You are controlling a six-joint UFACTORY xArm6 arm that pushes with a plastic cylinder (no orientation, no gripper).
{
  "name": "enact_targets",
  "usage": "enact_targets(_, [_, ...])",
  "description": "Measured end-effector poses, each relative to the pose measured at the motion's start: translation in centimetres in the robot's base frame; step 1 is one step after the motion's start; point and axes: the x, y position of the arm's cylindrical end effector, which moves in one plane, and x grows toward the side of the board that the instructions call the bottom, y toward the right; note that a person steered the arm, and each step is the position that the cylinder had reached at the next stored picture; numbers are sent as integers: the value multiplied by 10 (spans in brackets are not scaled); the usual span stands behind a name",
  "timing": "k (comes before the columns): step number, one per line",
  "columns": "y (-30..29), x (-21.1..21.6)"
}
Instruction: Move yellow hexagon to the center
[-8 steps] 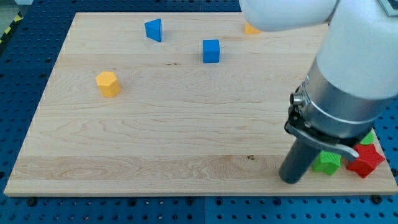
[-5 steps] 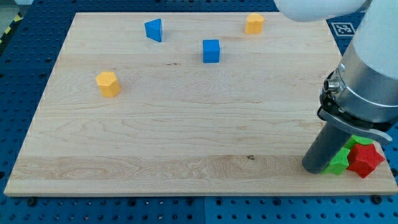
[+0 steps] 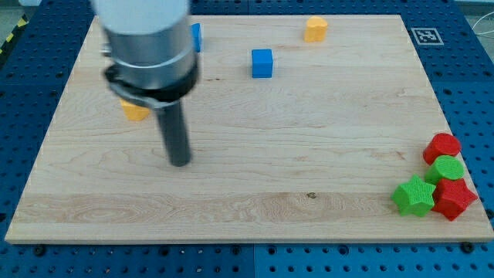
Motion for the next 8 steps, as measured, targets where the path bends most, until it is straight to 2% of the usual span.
enact_targets(1, [-70,-7])
enact_targets(2, [-114,-59])
enact_targets(3, [-125,-107])
enact_targets(6, [-76,-101])
enact_targets(8, [-18,-73])
